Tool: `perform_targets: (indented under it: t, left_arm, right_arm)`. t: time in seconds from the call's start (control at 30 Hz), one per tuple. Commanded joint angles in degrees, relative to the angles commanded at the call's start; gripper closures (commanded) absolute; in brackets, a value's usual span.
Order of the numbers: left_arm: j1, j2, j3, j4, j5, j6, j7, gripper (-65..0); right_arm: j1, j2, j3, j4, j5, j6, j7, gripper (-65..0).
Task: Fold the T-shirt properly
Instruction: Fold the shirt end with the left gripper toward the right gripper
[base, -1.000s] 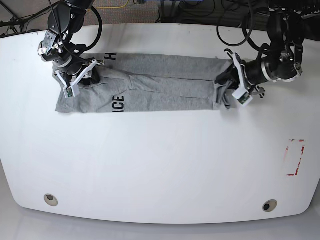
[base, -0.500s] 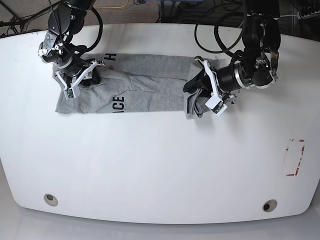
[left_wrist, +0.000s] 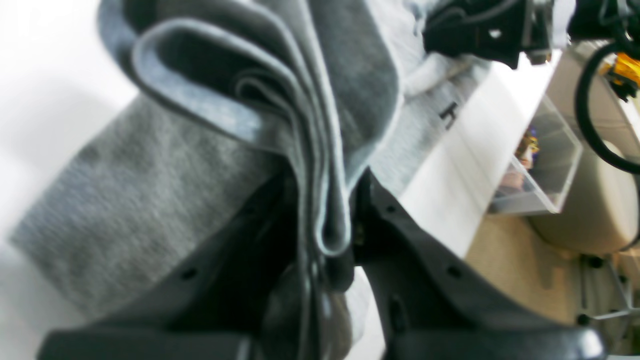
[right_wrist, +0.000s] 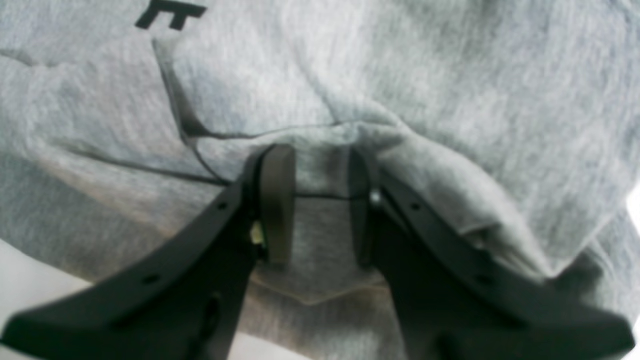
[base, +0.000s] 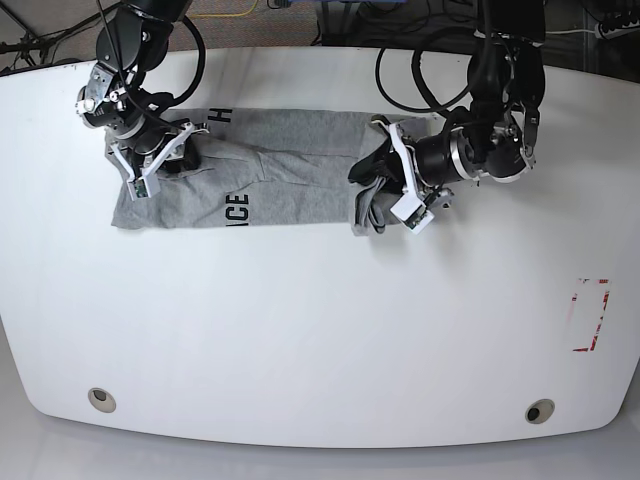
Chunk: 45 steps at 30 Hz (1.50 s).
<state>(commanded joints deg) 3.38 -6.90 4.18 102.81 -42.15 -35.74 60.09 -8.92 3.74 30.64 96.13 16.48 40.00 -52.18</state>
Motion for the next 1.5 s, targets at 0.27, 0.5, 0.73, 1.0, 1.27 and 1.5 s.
perform_targets:
  t: [0.27, 0.5, 0.73, 1.0, 1.27, 1.5]
  left_arm:
    - [-0.9, 0.1, 4.0, 0.5, -0.5, 0.0, 0.0, -36.1]
    - [-2.5, 0.0, 8.0, 4.9, -5.7, 0.0, 0.0, -38.2]
    - [-3.7, -0.4, -1.0, 4.7, -6.1, 0.0, 0.0, -38.2]
    - [-2.6, -1.6, -5.0, -0.7, 2.6, 0.0, -0.3, -35.8]
    - [-1.7, -1.4, -5.1, -7.4, 8.5, -0.1, -0.4, -20.6]
    - [-1.4, -1.6, -5.4, -14.7, 10.2, -0.5, -0.4, -16.4]
  right_arm:
    - [0.0, 0.4, -3.6, 0.0, 0.0, 0.00, 0.0, -18.2]
    - [0.8, 0.1, -3.7, 0.0, -0.3, 0.00, 0.0, -18.2]
    - [1.5, 0.1, -3.7, 0.3, -0.1, 0.00, -0.1, -18.2]
    - [2.1, -0.1, -3.8, 8.5, 0.1, 0.00, -4.7, -18.7]
    - [5.4, -1.9, -3.3, 16.2, 0.1, 0.00, -13.1, -27.6]
    - [8.4, -2.2, 6.6, 14.4, 7.9, 0.00, -17.2, -57.7]
